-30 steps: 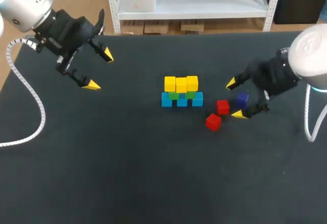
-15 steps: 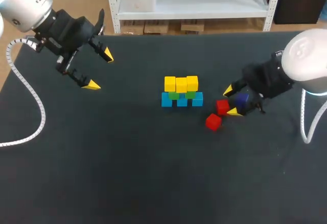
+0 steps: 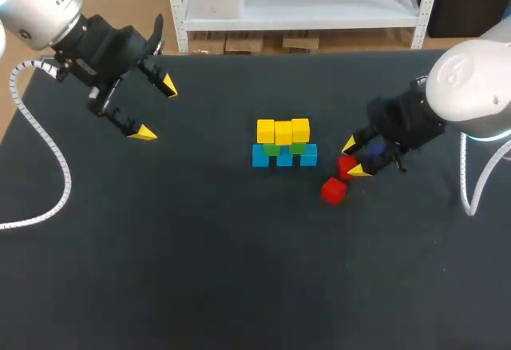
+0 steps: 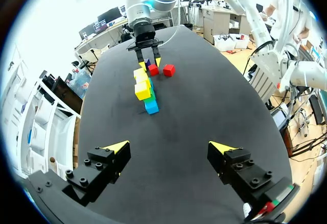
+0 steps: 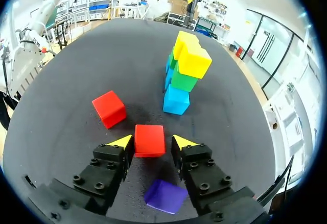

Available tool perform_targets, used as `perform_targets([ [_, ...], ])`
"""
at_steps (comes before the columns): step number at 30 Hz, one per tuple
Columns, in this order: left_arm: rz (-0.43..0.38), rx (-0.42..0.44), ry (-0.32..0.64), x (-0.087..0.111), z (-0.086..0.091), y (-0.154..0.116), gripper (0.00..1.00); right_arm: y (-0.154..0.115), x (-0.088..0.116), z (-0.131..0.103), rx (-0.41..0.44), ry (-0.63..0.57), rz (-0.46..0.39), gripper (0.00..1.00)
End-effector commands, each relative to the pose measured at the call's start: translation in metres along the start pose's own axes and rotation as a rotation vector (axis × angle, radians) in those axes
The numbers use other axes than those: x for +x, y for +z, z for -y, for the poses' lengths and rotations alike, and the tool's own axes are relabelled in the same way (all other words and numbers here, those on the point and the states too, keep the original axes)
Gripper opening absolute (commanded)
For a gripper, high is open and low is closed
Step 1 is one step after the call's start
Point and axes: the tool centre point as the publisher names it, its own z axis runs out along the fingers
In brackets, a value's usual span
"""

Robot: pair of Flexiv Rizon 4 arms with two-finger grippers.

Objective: Place the blue cubes, place green cubes on the blue cubes, place the yellow cubes on the green cubes, then place the red cubes on the yellow cubes, and place purple cube on the red cubes.

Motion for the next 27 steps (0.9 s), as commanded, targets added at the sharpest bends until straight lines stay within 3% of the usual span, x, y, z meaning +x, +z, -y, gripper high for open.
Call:
perform_targets([
  [1, 0.001, 0.003, 0.002, 0.001, -0.002, 0.0, 1.0, -0.001, -0.001, 0.003, -0.013, -0.004, -0.019, 0.39],
  [5, 0.001, 0.003, 0.002, 0.001, -0.002, 0.0, 1.0, -0.003, -0.001, 0.004, -0.018, -0.006, -0.029, 0.29],
  [8, 0.001, 0.003, 0.002, 0.001, -0.002, 0.0, 1.0, -0.005, 0.0, 0.005, -0.016, -0.008, -0.033, 0.0],
  [13, 0.001, 0.003, 0.002, 0.001, -0.002, 0.0, 1.0, -0.015, -0.003, 0.005, 0.02, 0.065, -0.033, 0.0],
  [20, 0.001, 0.003, 0.002, 0.001, -0.002, 0.0, 1.0, -0.041, -0.011, 0.007, 0.183, 0.279, 0.009, 0.0],
  [27, 0.001, 0.003, 0.002, 0.001, -0.002, 0.0, 1.0, -0.072, -0.032, 0.024, 0.308, 0.292, -0.013, 0.0],
])
